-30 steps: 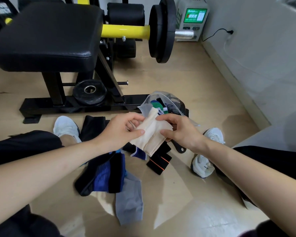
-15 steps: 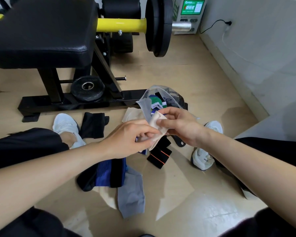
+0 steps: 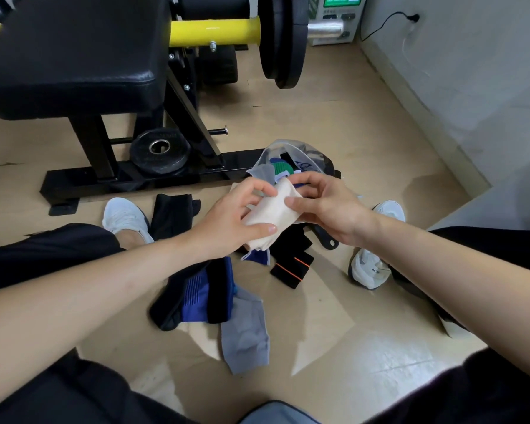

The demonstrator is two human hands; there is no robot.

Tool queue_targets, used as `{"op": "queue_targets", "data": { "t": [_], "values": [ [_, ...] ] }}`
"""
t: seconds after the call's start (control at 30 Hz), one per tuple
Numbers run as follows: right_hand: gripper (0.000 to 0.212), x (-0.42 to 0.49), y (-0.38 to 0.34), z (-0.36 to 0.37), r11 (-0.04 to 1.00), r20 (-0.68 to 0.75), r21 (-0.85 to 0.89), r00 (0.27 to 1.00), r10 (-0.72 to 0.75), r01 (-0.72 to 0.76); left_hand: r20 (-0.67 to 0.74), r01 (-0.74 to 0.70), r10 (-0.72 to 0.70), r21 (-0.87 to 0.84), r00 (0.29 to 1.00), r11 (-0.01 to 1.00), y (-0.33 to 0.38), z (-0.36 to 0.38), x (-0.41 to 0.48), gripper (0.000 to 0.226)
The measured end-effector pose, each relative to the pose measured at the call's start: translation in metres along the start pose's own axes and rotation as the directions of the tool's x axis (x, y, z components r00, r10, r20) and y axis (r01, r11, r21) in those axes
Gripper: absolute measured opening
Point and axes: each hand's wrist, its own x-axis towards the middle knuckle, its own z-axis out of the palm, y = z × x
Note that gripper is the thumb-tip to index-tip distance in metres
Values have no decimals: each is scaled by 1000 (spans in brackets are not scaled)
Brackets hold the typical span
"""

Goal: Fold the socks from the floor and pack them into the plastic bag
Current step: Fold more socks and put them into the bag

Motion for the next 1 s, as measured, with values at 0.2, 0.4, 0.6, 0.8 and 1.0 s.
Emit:
{"op": "queue_targets", "data": {
  "t": [0.2, 0.4, 0.6, 0.8, 1.0],
  "values": [
    [32, 3, 8, -6, 993, 19, -120, 1000, -11, 13, 51, 12, -16, 71, 999, 997, -7, -2, 3, 39],
    [20, 11, 20, -38, 692, -131, -712, 947, -292, 115, 4, 75, -78, 243, 997, 967, -9, -3, 19, 42],
    [44, 47, 15, -91, 108, -44, -994, 966, -254, -16, -27, 112, -109, 211, 994, 971, -10, 1, 50, 45],
    [58, 70, 14, -109, 323, -126, -945, 961, -246, -41, -105, 204, -184, 243, 977, 948, -34, 42, 107, 63],
    [74, 80, 23, -124, 315, -56, -948, 952, -302, 44, -200, 315, -270, 241, 942, 918, -58, 90, 175, 73]
  ]
}}
